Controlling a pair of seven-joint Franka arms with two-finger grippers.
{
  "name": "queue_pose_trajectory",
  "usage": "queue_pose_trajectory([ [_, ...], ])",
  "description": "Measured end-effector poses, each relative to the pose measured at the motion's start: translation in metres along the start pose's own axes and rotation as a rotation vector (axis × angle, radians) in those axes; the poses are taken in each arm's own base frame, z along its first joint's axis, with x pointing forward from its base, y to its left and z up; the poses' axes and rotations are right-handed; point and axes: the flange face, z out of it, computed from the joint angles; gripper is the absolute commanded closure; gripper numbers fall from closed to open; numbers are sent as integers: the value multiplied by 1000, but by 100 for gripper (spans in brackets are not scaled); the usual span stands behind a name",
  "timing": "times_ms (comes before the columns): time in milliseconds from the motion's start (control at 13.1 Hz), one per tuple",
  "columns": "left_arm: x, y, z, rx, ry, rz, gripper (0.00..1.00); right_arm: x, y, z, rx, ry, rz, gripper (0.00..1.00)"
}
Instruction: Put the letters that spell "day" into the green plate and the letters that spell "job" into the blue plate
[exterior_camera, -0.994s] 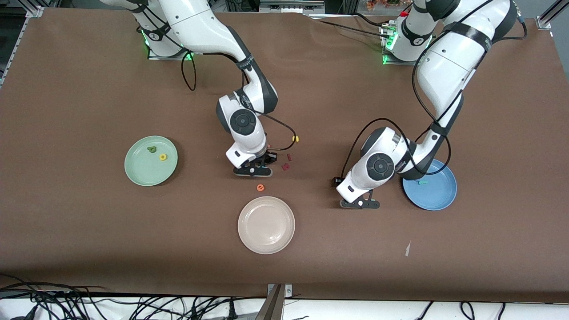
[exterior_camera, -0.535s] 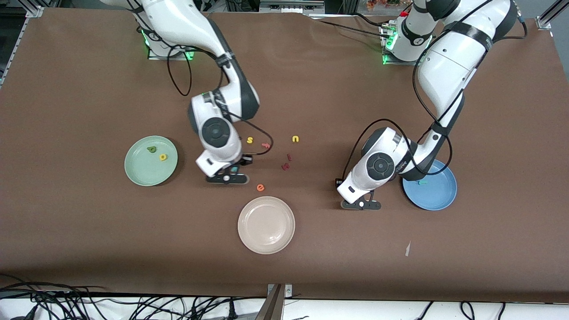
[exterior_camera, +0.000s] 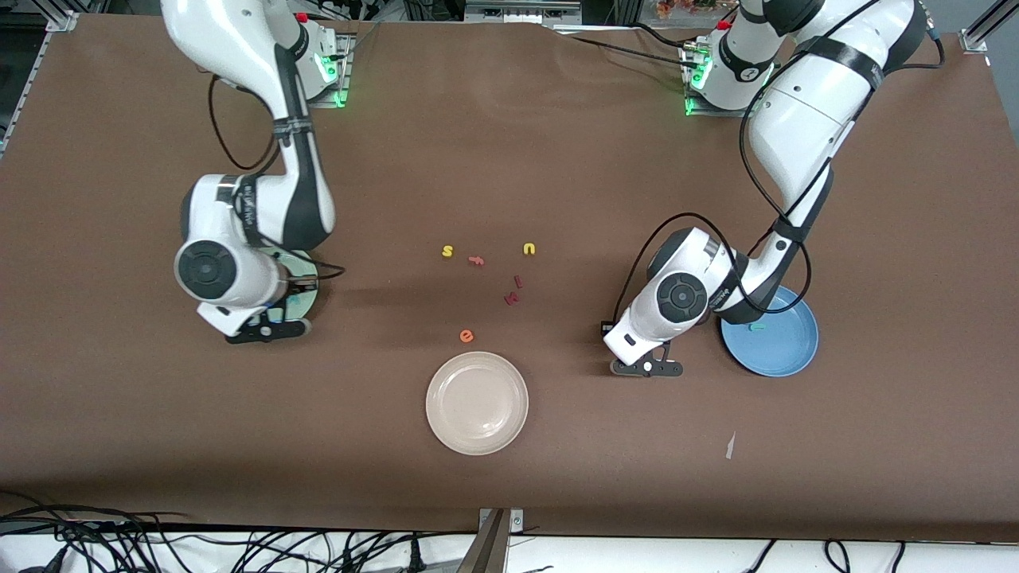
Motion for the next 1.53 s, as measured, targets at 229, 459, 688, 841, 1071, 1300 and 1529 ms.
queue_pose_trajectory([
  [229, 11, -28, -15, 37, -26, 45, 83, -15, 55, 62, 48, 35, 1, 94],
  [459, 25, -97, -49, 68, -68, 150, 83, -23, 70, 84, 54, 29, 1, 0],
  [688, 32, -172, -66, 68, -107, 269, 83, -21, 65, 77, 71, 25, -5, 0],
  [841, 31, -208, -61, 85, -127, 365, 65, -20, 66, 48, 105, 19, -11, 0],
  [1071, 30, -244, -57, 111, -154, 499, 0, -13, 77, -26, 148, 45, -25, 0],
  [1300, 32, -258, -64, 106, -143, 511, 0, -10, 81, -99, 158, 85, -48, 0],
  [1529, 40, -254, -92, 49, -84, 367, 0, -14, 82, -148, 163, 99, -69, 0],
])
